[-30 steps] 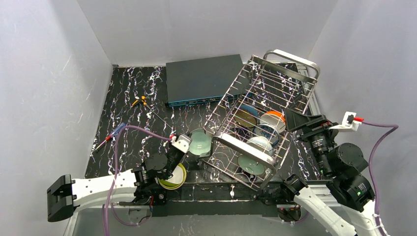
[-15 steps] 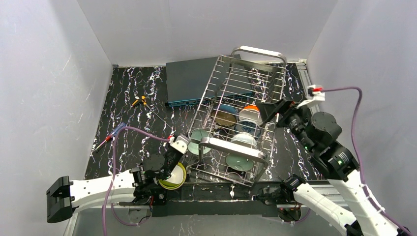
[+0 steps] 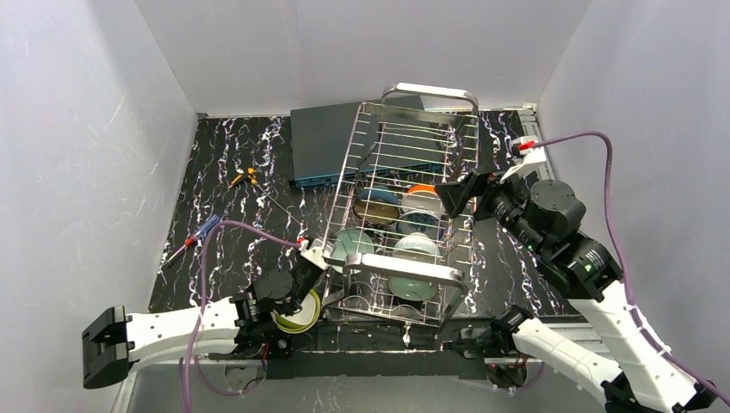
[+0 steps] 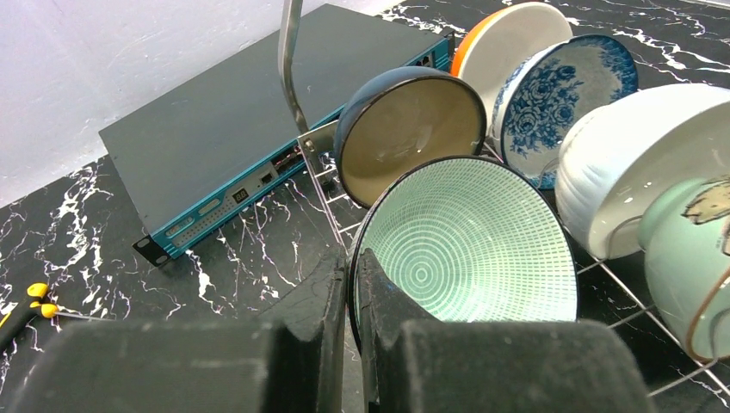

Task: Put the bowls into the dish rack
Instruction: Adjust the dish rack at the center of the board.

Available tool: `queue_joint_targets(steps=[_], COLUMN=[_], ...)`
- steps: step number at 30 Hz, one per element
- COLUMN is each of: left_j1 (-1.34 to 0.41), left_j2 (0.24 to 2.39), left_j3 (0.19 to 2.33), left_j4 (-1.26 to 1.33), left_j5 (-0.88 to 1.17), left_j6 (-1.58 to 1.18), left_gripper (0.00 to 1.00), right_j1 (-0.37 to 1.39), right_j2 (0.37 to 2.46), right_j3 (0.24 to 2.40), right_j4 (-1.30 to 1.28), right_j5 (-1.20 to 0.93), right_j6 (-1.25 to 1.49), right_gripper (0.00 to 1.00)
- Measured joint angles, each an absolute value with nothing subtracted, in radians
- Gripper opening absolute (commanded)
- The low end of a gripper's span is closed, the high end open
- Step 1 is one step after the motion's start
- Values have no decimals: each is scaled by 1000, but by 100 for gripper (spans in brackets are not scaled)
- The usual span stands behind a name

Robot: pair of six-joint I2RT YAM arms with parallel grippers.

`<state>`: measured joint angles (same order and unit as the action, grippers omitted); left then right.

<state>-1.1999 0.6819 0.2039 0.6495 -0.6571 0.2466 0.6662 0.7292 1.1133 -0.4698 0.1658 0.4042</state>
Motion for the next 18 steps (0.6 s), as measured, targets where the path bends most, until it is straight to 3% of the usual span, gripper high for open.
queue_joint_targets(steps=[18], left_j1=[-1200], left_j2=[701], left_j3=[202], left_j4=[650], left_j5=[-654], left_j6=[224], left_gripper=[0], right_j1=[682], right_j2=[708], right_j3=[1225], right_j4=[-527], right_j5=[180], right_j6=[521], right_gripper=[99])
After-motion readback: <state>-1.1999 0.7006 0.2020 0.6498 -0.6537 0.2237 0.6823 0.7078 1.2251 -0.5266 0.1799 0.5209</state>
